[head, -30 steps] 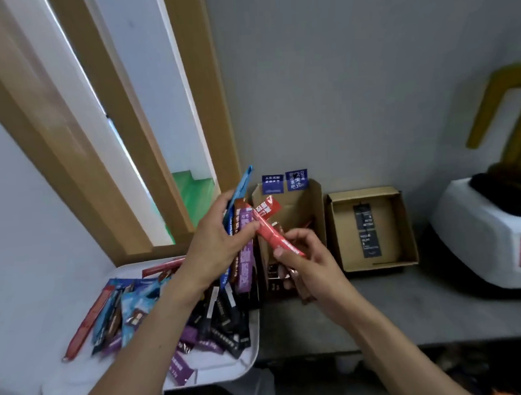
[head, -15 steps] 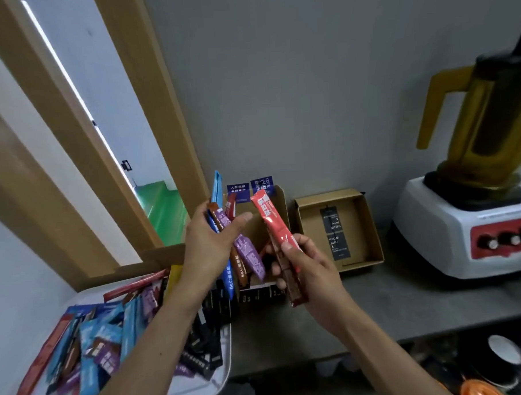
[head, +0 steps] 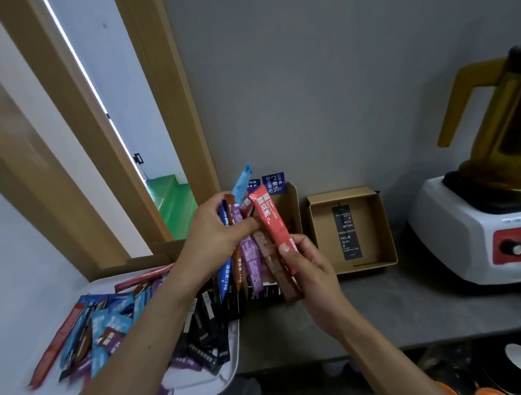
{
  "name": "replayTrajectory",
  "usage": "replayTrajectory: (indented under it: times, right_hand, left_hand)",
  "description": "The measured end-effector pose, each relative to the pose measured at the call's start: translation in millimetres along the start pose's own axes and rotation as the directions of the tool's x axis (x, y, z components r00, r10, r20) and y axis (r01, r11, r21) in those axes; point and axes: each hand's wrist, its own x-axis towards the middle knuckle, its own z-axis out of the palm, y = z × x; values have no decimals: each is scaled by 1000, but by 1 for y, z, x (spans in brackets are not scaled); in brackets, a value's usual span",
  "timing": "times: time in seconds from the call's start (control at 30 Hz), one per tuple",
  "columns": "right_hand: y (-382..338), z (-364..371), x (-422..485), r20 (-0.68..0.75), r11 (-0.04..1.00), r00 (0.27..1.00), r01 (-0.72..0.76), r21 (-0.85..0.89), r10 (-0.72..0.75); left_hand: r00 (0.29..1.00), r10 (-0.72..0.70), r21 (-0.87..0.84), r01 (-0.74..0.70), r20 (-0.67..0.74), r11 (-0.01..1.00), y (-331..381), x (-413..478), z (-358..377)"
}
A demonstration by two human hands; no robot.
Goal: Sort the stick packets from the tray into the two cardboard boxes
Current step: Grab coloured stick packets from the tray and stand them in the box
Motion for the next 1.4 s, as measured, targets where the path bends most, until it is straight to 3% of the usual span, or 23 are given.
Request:
replayTrajectory:
  times: [0.1, 0.27, 0.4, 0.5, 0.67, 0.9, 1.03, 1.17, 1.3, 1.4]
  right_hand:
    - [11, -4, 2, -145, 995, 988, 30, -93, -44]
    - [28, 7, 13, -196, 855, 976, -21, -519, -95]
    - [42, 25, 35, -283, 826, 953, -71, -559, -110]
    - [55, 25, 58, -329, 714, 934, -138, -686, -136]
    - [61, 27, 83, -334, 556, 937, -224, -800, -104]
    - [63, 26, 88, -242, 298, 968, -211, -931, -69]
    - [60, 26, 81, -201, 243, 972, -167, -956, -122]
    - [58, 22, 67, -211, -2, 967, -213, -977, -144]
    - [58, 28, 70, -213, -15, 971, -216, -976, -110]
    - [53, 30, 73, -200, -69, 959, -217, -974, -201]
  left_hand:
    - [992, -14, -33, 10, -129, 999, 0, 2, -18]
    - [983, -66, -36, 61, -171, 998, 0, 5, -48]
    - [982, -40, 29, 46, -186, 998, -9, 4, -48]
    - [982, -38, 54, 49, -184, 997, -19, 2, -44]
    - [986, -48, 62, 59, -161, 996, -31, 2, -40]
    - [982, -32, 62, 44, -186, 997, -36, 9, -42]
    - [983, -10, 84, 26, -183, 996, -36, 14, -41]
    - [983, -4, 73, 18, -186, 997, -36, 15, -41]
    - [984, -5, 59, 16, -178, 998, -38, 13, -41]
    - [985, 6, 66, 6, -170, 998, -38, 10, -41]
